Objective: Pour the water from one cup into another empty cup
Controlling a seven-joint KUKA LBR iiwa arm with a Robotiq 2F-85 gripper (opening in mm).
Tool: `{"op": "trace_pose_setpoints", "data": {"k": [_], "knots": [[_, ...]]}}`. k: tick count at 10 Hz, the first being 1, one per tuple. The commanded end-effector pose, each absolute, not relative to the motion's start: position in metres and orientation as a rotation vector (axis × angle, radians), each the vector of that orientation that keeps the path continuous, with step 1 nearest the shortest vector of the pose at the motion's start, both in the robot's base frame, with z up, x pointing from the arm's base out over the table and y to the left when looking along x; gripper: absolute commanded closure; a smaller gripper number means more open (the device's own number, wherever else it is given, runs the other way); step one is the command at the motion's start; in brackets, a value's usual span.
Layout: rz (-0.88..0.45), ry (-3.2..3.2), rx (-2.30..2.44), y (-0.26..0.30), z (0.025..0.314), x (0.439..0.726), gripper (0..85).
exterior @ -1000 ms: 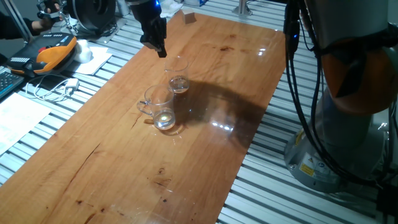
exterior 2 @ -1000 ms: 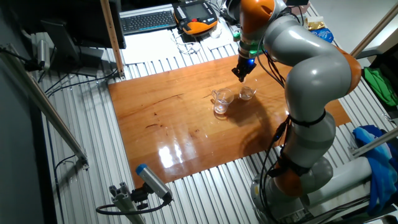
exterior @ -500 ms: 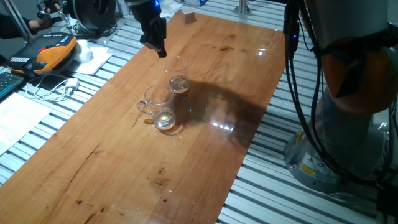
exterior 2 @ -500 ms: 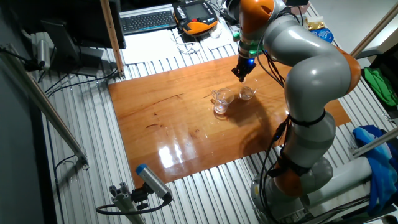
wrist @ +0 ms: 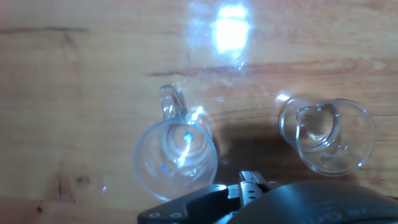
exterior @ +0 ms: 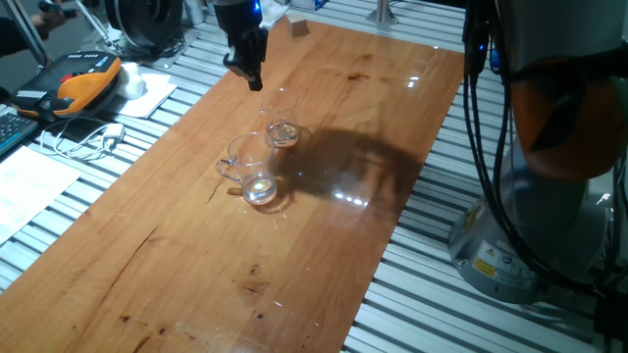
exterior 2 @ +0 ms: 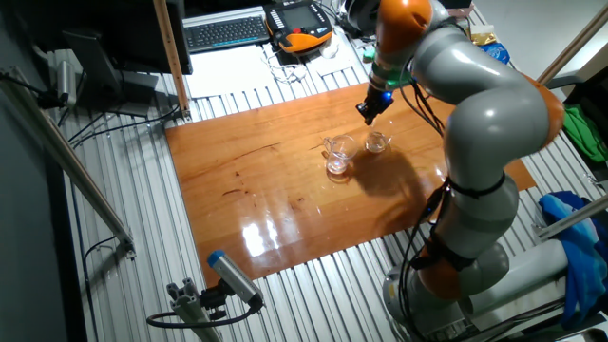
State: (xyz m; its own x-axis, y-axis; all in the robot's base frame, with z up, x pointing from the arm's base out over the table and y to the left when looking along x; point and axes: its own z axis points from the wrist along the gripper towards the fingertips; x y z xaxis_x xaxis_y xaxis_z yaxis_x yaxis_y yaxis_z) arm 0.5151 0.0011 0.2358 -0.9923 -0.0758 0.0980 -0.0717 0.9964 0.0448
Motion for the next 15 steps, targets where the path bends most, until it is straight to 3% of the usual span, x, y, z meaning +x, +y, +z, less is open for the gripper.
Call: {"op": "trace_pose_setpoints", "data": {"k": [1,8,10,15], "knots": [[-0.037,-3.047,0.091,0.001,0.236,0.515,85.0],[0.23,-3.103,0.083,0.001,0.236,0.515,85.0],[0.24,-3.104,0.045,-0.005,0.234,0.517,51.0],[0.214,-3.127,0.128,-0.065,0.207,0.529,51.0]]}}
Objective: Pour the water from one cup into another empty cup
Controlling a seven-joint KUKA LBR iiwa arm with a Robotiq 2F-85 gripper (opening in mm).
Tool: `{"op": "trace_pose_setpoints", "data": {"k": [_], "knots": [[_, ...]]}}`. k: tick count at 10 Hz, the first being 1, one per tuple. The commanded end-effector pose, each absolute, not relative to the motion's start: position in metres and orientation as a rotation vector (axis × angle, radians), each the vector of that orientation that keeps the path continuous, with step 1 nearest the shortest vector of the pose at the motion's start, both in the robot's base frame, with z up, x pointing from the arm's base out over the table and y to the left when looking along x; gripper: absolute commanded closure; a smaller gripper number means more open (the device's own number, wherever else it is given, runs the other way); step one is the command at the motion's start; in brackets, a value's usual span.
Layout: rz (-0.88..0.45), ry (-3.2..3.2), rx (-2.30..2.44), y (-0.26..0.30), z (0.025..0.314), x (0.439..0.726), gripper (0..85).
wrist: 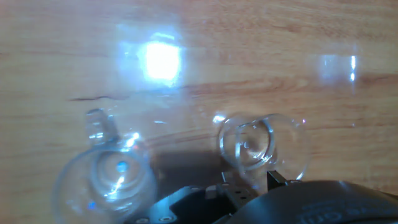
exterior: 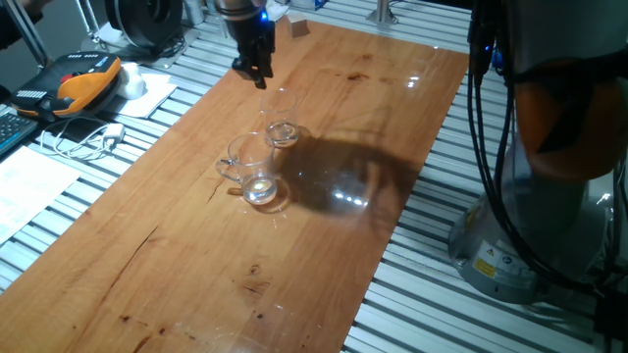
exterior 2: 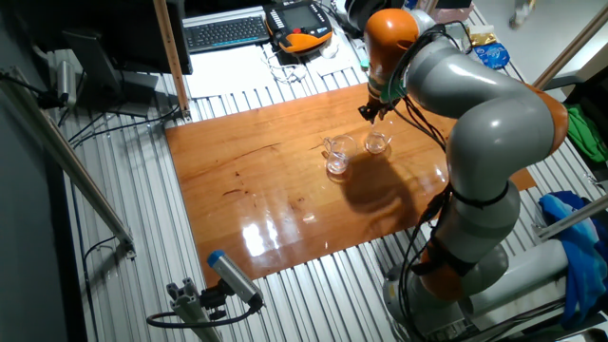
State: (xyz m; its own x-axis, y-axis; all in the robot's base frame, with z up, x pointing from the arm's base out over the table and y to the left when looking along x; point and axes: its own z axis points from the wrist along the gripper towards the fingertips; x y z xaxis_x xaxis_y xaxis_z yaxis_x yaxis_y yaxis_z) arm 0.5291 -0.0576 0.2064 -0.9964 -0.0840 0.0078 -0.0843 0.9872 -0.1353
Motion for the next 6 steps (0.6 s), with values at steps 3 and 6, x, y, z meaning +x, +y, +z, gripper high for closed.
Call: {"op": "trace_pose_setpoints", "data": {"k": [3,6], "knots": [[0.158,-3.142,0.192,-0.097,0.188,0.531,51.0],[0.132,-3.148,0.195,-0.113,0.176,0.534,51.0]]}}
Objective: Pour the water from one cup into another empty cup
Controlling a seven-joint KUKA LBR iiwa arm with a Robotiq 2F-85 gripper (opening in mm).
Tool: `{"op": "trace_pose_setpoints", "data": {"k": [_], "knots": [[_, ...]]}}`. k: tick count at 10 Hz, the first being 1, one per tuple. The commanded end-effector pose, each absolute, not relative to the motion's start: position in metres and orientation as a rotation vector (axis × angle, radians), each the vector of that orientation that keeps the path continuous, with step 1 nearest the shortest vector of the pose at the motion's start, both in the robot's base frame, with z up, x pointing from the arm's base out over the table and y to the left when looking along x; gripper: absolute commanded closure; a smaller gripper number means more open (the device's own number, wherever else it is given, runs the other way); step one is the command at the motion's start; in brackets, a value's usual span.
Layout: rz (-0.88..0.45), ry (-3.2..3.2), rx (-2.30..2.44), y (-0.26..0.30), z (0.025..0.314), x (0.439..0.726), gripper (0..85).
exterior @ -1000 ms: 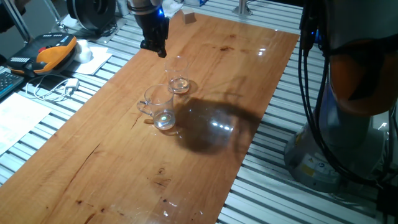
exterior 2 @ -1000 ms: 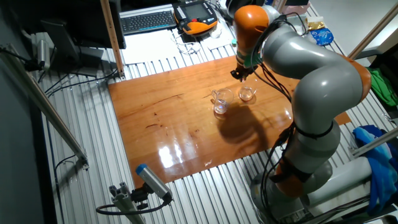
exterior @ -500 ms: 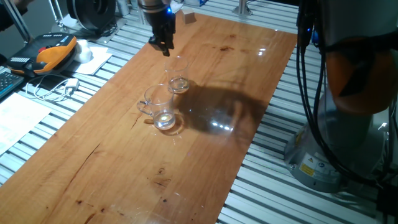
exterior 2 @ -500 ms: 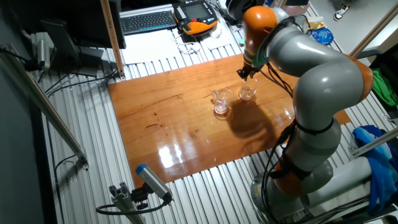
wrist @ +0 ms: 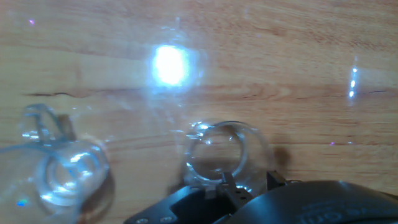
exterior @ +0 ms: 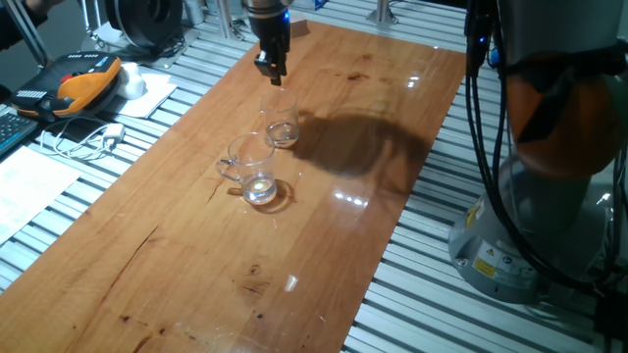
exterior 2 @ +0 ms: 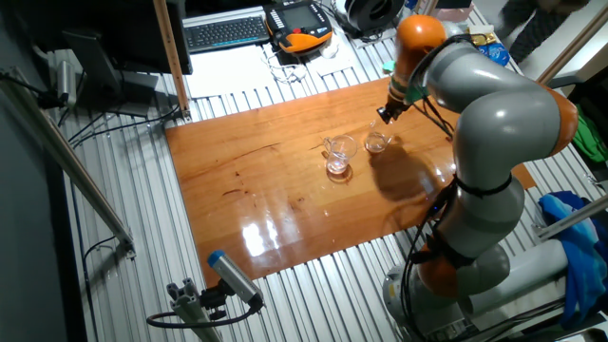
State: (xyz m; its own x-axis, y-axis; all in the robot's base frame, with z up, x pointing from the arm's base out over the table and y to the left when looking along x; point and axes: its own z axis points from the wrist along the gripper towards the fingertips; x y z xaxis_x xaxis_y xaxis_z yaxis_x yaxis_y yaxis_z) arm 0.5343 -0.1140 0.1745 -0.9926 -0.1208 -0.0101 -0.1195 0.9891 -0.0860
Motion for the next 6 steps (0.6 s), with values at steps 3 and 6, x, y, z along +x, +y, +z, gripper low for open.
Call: {"op": "trace_pose_setpoints", "data": {"k": [3,6], "knots": [[-0.103,3.109,-0.169,-0.121,0.162,0.54,34.0],[-0.051,3.1,-0.183,-0.128,0.143,0.546,34.0]]}}
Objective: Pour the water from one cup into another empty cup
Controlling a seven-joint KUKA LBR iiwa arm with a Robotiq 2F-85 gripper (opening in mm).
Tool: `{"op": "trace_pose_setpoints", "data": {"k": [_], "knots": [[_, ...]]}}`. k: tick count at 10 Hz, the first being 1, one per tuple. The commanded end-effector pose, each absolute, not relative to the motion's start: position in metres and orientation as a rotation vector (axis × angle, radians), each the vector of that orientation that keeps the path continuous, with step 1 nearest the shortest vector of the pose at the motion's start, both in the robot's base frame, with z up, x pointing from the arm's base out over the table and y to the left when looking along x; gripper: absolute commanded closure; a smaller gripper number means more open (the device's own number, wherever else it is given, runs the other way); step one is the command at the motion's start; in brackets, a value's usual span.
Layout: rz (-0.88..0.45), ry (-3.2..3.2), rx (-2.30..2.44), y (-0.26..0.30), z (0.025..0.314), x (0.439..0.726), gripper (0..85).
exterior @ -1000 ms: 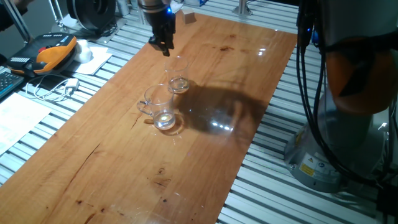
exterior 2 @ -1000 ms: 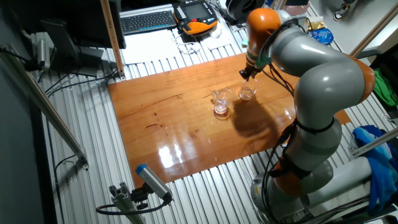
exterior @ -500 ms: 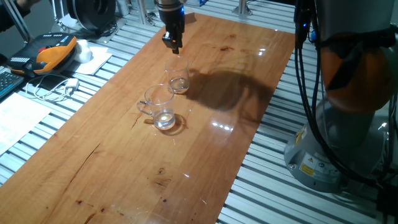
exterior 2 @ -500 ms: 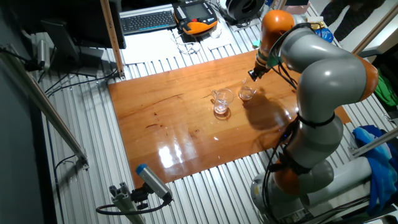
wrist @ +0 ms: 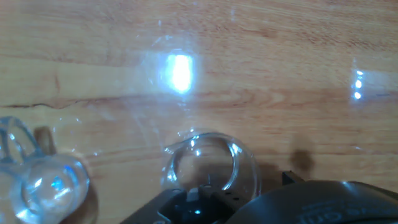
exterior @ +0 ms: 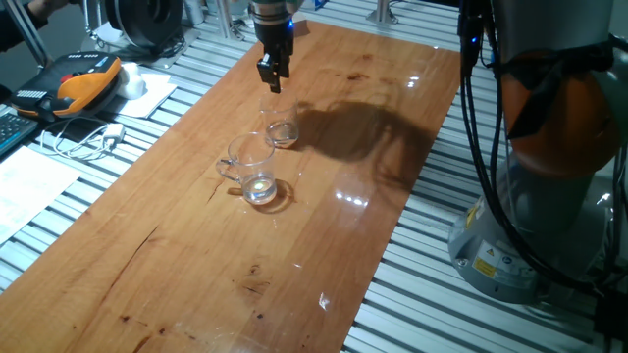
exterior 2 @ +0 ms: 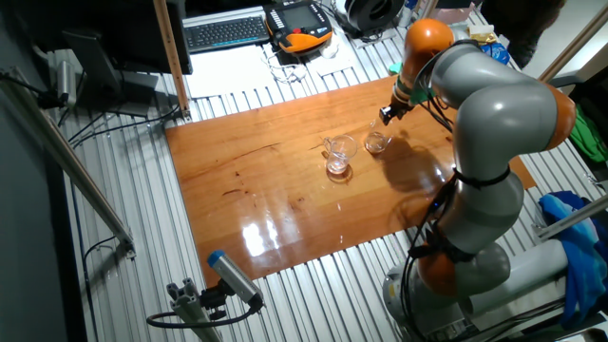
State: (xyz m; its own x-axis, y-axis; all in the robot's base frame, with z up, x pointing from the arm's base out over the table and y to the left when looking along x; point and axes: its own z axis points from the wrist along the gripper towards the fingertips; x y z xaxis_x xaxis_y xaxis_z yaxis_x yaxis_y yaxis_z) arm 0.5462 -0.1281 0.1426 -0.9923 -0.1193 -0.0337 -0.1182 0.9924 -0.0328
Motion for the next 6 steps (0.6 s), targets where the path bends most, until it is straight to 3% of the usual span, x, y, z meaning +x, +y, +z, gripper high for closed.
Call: {"op": "trace_pose_setpoints", "data": {"k": [1,6], "knots": [[-0.037,3.1,-0.187,-0.129,0.138,0.547,34.0],[0.004,3.1,-0.189,-0.129,0.118,0.546,34.0]]}}
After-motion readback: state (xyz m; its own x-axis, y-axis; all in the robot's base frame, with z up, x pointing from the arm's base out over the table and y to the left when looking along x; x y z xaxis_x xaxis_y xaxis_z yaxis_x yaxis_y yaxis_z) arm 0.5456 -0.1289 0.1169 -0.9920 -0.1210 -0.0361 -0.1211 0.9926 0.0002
